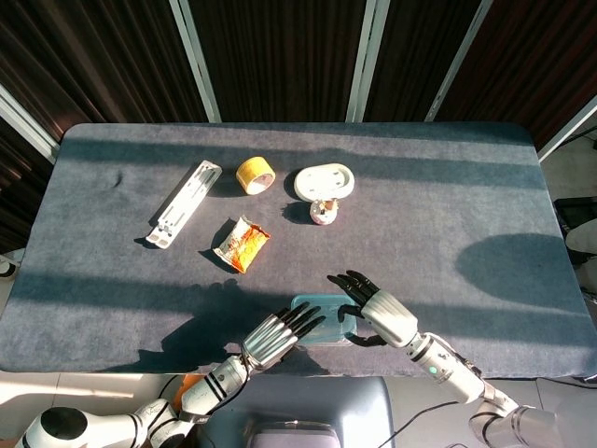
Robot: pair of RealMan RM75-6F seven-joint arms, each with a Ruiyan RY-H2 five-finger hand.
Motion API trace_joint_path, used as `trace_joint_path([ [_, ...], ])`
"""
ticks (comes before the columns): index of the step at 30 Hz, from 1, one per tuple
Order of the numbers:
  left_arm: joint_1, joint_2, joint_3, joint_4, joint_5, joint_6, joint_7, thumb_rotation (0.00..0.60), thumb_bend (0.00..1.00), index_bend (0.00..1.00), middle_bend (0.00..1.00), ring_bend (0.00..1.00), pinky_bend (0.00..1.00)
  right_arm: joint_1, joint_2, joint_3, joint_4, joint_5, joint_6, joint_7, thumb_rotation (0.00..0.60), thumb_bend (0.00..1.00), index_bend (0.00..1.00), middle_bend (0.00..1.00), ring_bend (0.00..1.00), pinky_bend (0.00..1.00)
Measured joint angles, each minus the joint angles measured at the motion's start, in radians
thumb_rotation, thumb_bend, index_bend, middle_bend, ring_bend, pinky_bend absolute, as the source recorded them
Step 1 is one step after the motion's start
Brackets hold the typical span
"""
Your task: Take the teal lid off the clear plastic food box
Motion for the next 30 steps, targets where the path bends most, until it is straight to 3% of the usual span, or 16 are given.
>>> trace_joint_path([
  [10,0.005,0.015,-0.003,-0.016,0.009,0.017,-0.002,0.600,0.27,0.00,0.37,0.36,0.18,0.010,-0.039,0.013,0.038,0.004,0.001,-0.013,0.600,0.47,0.69,0.11,0.00,0.00],
  [13,0.005,0.020,-0.006,-0.020,0.015,0.032,-0.013,0.600,0.27,0.00,0.32,0.29,0.10,0.012,-0.053,0.010,0.051,-0.002,0.003,-0.016,0.600,0.53,0.74,0.12,0.00,0.00],
  [20,0.007,0.036,-0.010,-0.038,0.029,0.056,-0.033,0.600,0.27,0.00,0.18,0.11,0.05,0.013,-0.070,0.009,0.060,-0.008,0.018,-0.021,0.600,0.61,0.78,0.14,0.00,0.00],
  [23,0.008,0.038,-0.009,-0.040,0.035,0.066,-0.044,0.600,0.27,0.00,0.05,0.01,0.01,0.012,-0.074,0.012,0.063,-0.010,0.033,-0.027,0.600,0.61,0.79,0.15,0.00,0.00],
  [25,0.009,0.038,-0.009,-0.039,0.041,0.079,-0.057,0.600,0.27,0.00,0.00,0.00,0.00,0.011,-0.077,0.017,0.066,-0.013,0.051,-0.035,0.600,0.61,0.79,0.16,0.00,0.00],
  [30,0.011,0.035,-0.015,-0.024,0.059,0.129,-0.134,0.600,0.27,0.00,0.00,0.00,0.00,0.009,-0.079,0.030,0.071,-0.021,0.091,-0.055,0.600,0.61,0.81,0.17,0.00,0.01],
])
